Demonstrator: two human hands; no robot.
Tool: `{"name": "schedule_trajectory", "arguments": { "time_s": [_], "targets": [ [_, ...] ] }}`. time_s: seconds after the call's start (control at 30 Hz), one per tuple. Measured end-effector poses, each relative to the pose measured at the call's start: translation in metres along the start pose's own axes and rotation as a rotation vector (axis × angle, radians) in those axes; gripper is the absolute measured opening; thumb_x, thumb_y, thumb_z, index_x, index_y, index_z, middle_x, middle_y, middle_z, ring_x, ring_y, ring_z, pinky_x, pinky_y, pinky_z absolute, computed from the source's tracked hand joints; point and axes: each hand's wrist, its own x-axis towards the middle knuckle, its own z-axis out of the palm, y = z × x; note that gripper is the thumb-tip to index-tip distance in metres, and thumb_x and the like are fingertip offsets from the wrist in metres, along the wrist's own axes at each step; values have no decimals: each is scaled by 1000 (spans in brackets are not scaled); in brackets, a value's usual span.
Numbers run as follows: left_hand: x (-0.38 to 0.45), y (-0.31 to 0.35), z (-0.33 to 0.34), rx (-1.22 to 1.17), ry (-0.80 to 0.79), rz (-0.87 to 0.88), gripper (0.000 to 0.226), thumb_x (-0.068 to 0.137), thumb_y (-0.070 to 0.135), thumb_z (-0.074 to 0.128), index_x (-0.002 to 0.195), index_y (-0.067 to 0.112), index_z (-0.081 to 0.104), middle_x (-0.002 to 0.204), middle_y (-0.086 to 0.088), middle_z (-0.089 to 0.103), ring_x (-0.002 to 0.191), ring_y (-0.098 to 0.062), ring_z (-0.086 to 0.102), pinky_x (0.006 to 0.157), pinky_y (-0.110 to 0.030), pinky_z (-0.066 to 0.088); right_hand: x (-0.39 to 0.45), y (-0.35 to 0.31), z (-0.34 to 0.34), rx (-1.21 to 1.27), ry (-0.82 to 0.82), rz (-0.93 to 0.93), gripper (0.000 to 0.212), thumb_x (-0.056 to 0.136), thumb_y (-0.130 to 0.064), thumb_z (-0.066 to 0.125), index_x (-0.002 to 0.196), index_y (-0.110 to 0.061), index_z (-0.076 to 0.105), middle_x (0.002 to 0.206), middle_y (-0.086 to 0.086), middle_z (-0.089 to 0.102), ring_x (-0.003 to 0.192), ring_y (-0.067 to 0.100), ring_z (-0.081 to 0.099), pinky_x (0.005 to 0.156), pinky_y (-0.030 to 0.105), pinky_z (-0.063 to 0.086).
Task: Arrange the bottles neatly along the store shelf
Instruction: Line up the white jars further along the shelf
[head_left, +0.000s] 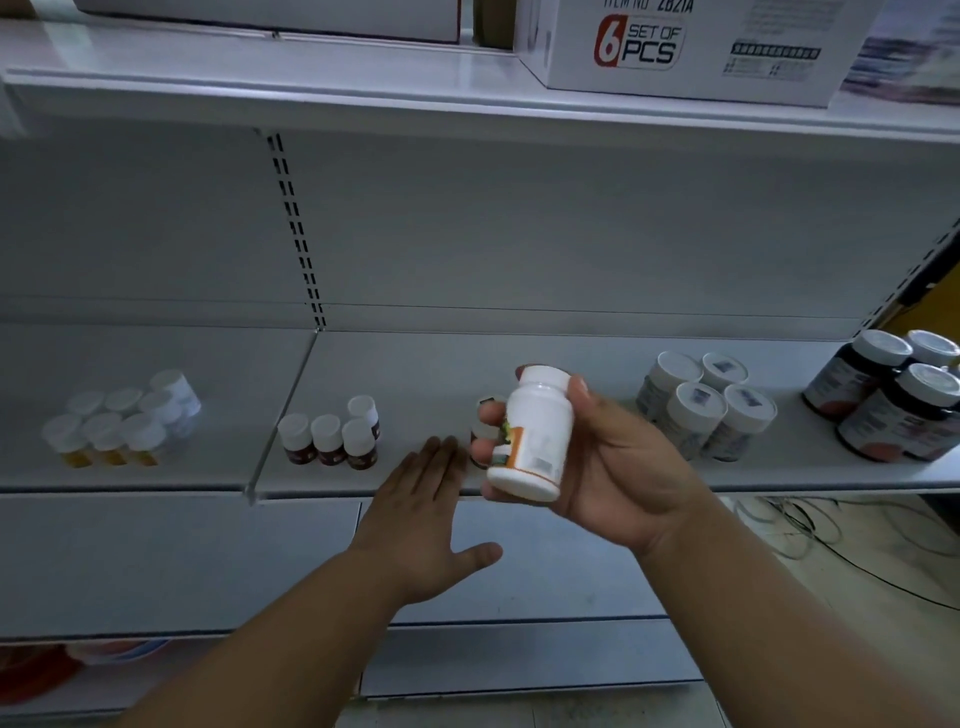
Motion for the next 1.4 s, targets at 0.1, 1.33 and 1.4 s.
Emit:
{"name": "schedule_trajectory", "arguments": {
  "time_s": [0.1,1.33,1.4],
  "targets": [
    [0,-1,2,14,1,12,111,75,88,19,154,20,-19,158,3,-29,141,-10,-30,115,-31,-18,-1,2,5,-5,80,38,54,91,-49,52,129,-11,53,104,17,62,83,31,62,74,45,54],
    [1,-2,6,36,20,7,110,78,87,20,153,18,-20,154,4,-33,140,-10,-31,113,-30,-19,-32,17,3,-495,341,-92,61,73,-14,75,129,-8,53,117,20,65,110,36,63,76,33,53],
    [1,-2,6,33,19,6,110,79,87,23,152,18,-21,156,4,-32,143,-11,-30,114,-31,-19,-30,18,4,-601,400,-101,64,69,-19,80,127,-14,55,114,14,68,108,30,65,80,29,52]
  ]
}}
